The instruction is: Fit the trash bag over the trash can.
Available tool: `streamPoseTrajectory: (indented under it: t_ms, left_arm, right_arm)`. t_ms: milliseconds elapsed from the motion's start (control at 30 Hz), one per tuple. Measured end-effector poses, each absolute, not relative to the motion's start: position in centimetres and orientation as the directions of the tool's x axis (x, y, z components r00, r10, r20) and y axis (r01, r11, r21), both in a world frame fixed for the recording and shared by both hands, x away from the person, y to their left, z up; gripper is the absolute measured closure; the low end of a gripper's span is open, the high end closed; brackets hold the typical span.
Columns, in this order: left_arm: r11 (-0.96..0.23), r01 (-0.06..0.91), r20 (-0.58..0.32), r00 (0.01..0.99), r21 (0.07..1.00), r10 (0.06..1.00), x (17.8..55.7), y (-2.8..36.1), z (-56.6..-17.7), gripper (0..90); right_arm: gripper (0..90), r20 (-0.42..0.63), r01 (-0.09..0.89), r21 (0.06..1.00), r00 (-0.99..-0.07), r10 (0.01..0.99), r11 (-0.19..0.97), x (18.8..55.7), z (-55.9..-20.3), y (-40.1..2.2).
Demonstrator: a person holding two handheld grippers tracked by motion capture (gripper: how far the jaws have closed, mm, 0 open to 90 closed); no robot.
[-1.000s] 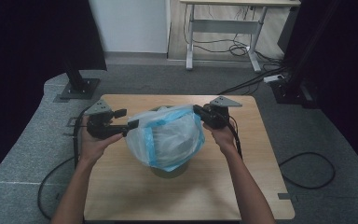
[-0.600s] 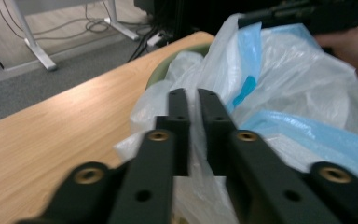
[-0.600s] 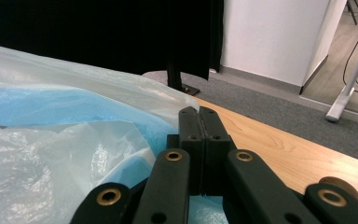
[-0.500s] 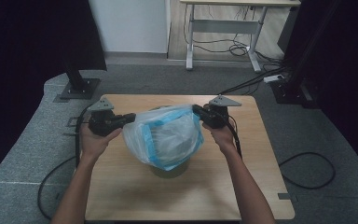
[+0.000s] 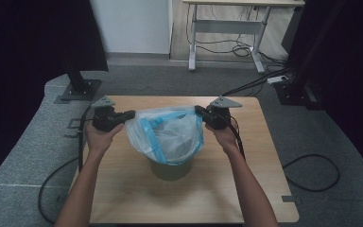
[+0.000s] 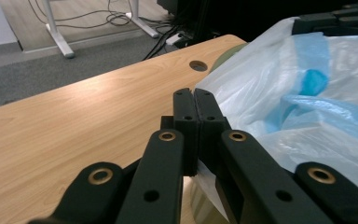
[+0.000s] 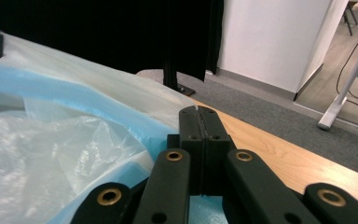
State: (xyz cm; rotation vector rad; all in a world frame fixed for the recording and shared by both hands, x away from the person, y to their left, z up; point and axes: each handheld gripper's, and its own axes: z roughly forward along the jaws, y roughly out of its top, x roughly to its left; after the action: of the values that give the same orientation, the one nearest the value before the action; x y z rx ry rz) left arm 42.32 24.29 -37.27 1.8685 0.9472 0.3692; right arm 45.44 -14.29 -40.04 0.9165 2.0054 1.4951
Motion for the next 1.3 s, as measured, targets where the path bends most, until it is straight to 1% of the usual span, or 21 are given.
streamPoseTrajectory:
  t_ms: [300, 400, 533, 800, 967, 1100, 1300]
  left_arm:
    - [-0.188, 0.529, -0.235, 0.631, 0.827, 0.739, 43.8, 24.7, -40.2, 89.9]
    - [-0.164, 0.561, -0.276, 0.616, 0.811, 0.738, 44.3, 24.5, -40.7, 90.0]
    - [-0.140, 0.596, -0.317, 0.594, 0.791, 0.739, 45.0, 24.2, -41.3, 90.0]
    - [-0.130, 0.635, -0.371, 0.592, 0.762, 0.715, 45.9, 23.6, -42.2, 90.0]
    - [-0.149, 0.650, -0.380, 0.597, 0.745, 0.706, 46.2, 23.4, -42.6, 90.0]
    - [-0.192, 0.666, -0.358, 0.595, 0.721, 0.719, 46.3, 23.0, -43.2, 90.0]
    - [-0.180, 0.670, -0.366, 0.587, 0.720, 0.722, 46.0, 23.8, -43.6, 90.0]
  right_arm:
    - [88.8, 0.064, 0.274, 0.945, -0.690, 0.721, 0.178, 46.3, -41.1, -13.6]
    - [88.8, 0.105, 0.305, 0.939, -0.694, 0.712, 0.158, 46.5, -41.3, -13.6]
    - [88.8, 0.111, 0.316, 0.934, -0.697, 0.709, 0.165, 46.5, -41.4, -13.5]
    - [88.9, 0.112, 0.348, 0.919, -0.677, 0.728, 0.182, 46.5, -41.7, -12.8]
    - [89.0, 0.119, 0.368, 0.911, -0.667, 0.736, 0.186, 46.7, -42.0, -12.6]
    - [89.1, 0.113, 0.400, 0.892, -0.648, 0.753, 0.210, 47.1, -42.7, -12.5]
    - [89.0, 0.113, 0.438, 0.869, -0.627, 0.771, 0.228, 47.3, -43.7, -12.8]
